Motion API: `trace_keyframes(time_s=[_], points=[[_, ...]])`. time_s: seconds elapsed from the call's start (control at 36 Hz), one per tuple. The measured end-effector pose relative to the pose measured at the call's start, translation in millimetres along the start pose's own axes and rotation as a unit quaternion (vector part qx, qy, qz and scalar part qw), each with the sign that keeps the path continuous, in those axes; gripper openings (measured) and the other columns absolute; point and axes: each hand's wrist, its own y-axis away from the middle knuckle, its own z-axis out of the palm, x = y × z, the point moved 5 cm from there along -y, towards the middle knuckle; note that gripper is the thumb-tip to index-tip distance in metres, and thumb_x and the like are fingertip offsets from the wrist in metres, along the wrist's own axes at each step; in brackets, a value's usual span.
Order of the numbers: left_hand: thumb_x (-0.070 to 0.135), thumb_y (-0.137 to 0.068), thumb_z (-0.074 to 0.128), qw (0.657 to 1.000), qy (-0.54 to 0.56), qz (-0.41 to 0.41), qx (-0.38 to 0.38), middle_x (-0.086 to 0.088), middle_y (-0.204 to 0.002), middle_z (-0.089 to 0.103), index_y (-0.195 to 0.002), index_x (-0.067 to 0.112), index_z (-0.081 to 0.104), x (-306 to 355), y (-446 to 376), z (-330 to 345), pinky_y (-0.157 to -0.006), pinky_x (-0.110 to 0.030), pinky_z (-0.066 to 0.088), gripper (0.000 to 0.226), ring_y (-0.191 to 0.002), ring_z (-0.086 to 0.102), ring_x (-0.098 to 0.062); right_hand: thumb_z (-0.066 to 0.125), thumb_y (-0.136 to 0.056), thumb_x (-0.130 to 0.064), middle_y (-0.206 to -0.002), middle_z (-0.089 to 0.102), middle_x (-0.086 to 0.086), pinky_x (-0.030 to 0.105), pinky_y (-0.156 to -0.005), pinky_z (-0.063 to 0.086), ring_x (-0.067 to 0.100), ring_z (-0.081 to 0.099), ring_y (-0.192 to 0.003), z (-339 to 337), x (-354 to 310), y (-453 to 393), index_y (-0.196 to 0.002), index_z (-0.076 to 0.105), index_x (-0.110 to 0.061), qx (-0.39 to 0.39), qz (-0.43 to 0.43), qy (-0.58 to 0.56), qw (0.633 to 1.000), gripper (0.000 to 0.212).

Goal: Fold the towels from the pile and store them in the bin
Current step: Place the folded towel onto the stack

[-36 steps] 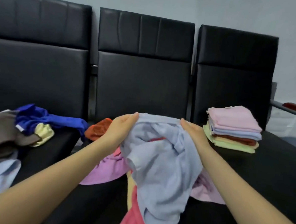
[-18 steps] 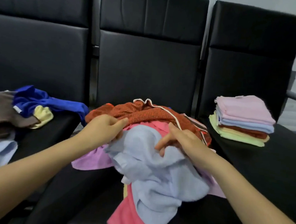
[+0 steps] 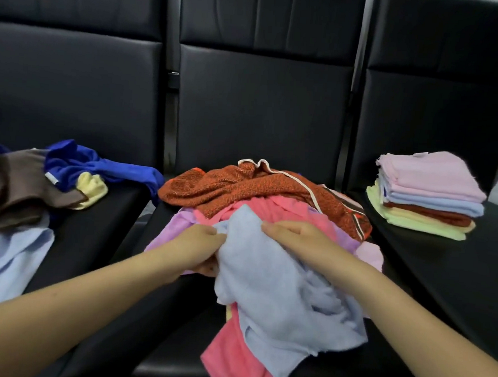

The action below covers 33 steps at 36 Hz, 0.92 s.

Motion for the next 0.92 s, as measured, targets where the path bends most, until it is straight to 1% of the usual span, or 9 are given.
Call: trace_keyframes(time_s=[0.11,0.19,0.28,0.36,0.53,0.64,0.72,0.78,0.92], points=[[0.015,-0.090,0.055,0.981,0.189,0.028,0.030,-0.009,-0.079,0.051,-0.083,0.014,0.058,19,6,-6,-0.054,-0.021,0.047,0.007,-0.071,0.048,-0.021,0.060,-0.096,-0.020,-0.081,0.062,0.005,0.029,-0.070,0.042,0.014,0.050,-0.080,2,2,-10,-0.091,0.068,0.009,0.052,-0.013,0.052,0.997,0.030],[0.023,-0.090,0.050,0.972,0.209,0.097,0.043,-0.008,-0.083,0.048,-0.090,0.014,0.057,44,10,-19,-0.059,-0.028,0.037,0.011,-0.076,0.041,-0.023,0.057,-0.093,-0.001,-0.098,0.074,0.007,0.033,-0.085,0.052,0.012,0.063,-0.089,-4,-3,-10,-0.101,0.073,-0.002,0.089,-0.045,0.051,0.994,0.018],[0.029,-0.083,0.051,0.960,0.232,0.149,0.042,-0.006,-0.080,0.054,-0.091,0.014,0.060,71,19,-28,-0.059,-0.025,0.036,0.020,-0.070,0.048,-0.020,0.058,-0.092,-0.001,-0.094,0.075,0.002,0.021,-0.080,0.054,0.008,0.066,-0.086,-19,-23,-3,-0.094,0.074,-0.011,0.127,-0.103,-0.069,0.984,0.019],[0.037,-0.070,0.054,0.947,0.273,0.162,0.049,-0.006,-0.098,0.052,-0.110,0.008,0.063,92,27,-37,-0.072,-0.034,0.036,0.051,-0.085,0.048,-0.025,0.063,-0.091,-0.006,-0.089,0.074,0.001,0.026,-0.075,0.052,0.013,0.065,-0.083,-50,-46,-1,-0.089,0.074,-0.012,0.202,-0.154,-0.174,0.951,0.013],[0.024,-0.088,0.044,0.946,0.250,0.204,0.038,-0.001,-0.065,0.059,-0.078,0.015,0.061,120,36,-57,-0.049,-0.021,0.042,0.022,-0.055,0.056,-0.014,0.054,-0.095,-0.004,-0.078,0.068,-0.004,0.018,-0.066,0.049,0.008,0.060,-0.073,-108,-87,-1,-0.088,0.069,-0.016,0.306,-0.241,-0.259,0.884,0.020],[0.024,-0.073,0.056,0.962,0.215,0.168,-0.007,-0.007,-0.074,0.065,-0.084,0.008,0.063,92,17,-55,-0.062,-0.024,0.047,0.020,-0.069,0.061,-0.019,0.056,-0.095,-0.007,-0.080,0.068,0.000,0.022,-0.066,0.047,0.011,0.058,-0.074,-110,-66,-13,-0.088,0.072,-0.021,0.308,-0.189,-0.183,0.914,0.022],[0.031,-0.061,0.074,0.977,0.182,0.100,-0.037,-0.016,-0.120,0.066,-0.120,0.002,0.062,63,-6,-54,-0.099,-0.037,0.047,0.067,-0.105,0.066,-0.027,0.054,-0.096,-0.008,-0.075,0.066,0.003,0.022,-0.059,0.046,0.016,0.057,-0.070,-101,-31,-21,-0.090,0.071,-0.020,0.297,-0.120,-0.186,0.929,0.021],[0.044,-0.051,0.088,0.986,0.144,0.087,-0.011,-0.011,-0.120,0.066,-0.117,0.006,0.064,47,-23,-60,-0.100,-0.038,0.047,0.080,-0.107,0.066,-0.022,0.051,-0.096,-0.003,-0.083,0.066,0.007,0.027,-0.068,0.047,0.020,0.059,-0.080,-97,-12,-25,-0.092,0.070,-0.017,0.277,-0.091,-0.189,0.938,0.023],[0.054,-0.080,0.069,0.988,-0.002,0.128,0.085,0.002,-0.106,0.071,-0.099,0.023,0.072,48,-18,-57,-0.097,-0.037,0.049,0.037,-0.104,0.064,-0.018,0.049,-0.093,0.004,-0.092,0.068,0.006,0.030,-0.086,0.047,0.019,0.061,-0.093,-91,1,-22,-0.095,0.069,-0.020,0.248,-0.092,-0.164,0.950,0.031]])
